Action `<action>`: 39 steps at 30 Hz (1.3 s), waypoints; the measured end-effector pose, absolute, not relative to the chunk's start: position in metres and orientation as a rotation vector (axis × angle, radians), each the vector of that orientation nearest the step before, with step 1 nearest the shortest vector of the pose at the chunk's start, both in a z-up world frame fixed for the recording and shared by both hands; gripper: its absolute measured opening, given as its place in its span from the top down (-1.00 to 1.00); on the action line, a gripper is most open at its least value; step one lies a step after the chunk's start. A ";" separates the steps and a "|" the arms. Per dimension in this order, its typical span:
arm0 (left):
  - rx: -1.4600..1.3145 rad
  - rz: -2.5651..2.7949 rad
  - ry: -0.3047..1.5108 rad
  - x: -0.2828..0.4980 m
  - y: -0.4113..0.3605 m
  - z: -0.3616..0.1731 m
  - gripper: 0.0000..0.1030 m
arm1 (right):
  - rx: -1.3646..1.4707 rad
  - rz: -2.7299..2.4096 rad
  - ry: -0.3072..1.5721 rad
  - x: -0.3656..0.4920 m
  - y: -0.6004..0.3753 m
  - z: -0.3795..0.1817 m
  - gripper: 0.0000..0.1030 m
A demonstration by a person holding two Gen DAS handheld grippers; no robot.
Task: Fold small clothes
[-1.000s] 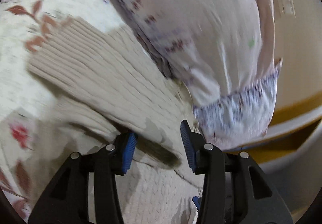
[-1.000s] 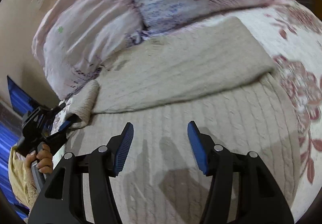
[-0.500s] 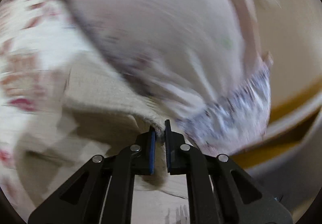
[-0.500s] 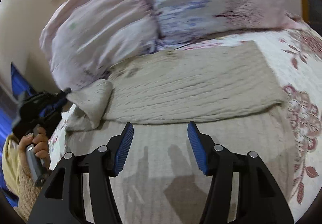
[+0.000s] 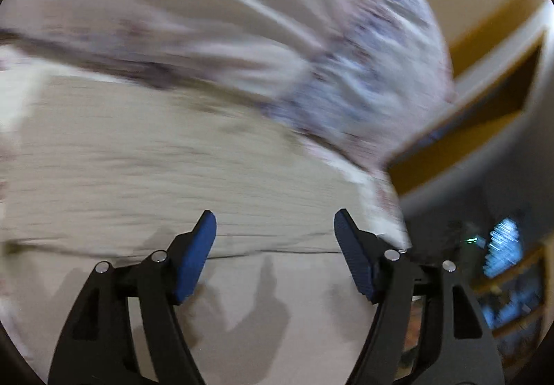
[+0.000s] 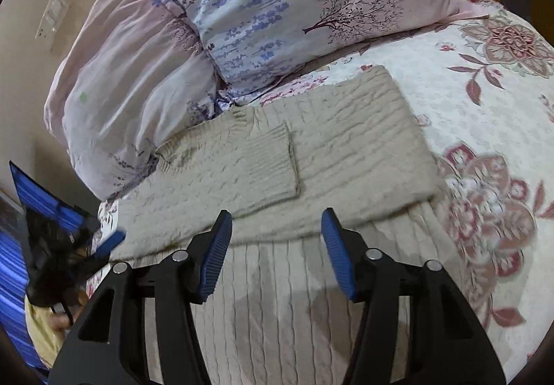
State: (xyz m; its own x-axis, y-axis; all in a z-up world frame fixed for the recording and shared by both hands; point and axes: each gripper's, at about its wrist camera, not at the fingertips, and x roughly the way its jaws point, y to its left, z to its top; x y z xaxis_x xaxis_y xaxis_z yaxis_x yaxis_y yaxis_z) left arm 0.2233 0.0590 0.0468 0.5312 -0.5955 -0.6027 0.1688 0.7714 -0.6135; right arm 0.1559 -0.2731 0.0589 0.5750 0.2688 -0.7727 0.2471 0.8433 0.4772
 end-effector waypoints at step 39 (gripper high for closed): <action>-0.584 -0.332 0.899 0.091 0.180 0.006 -0.45 | 0.583 -0.083 0.959 0.067 -0.313 0.051 -0.04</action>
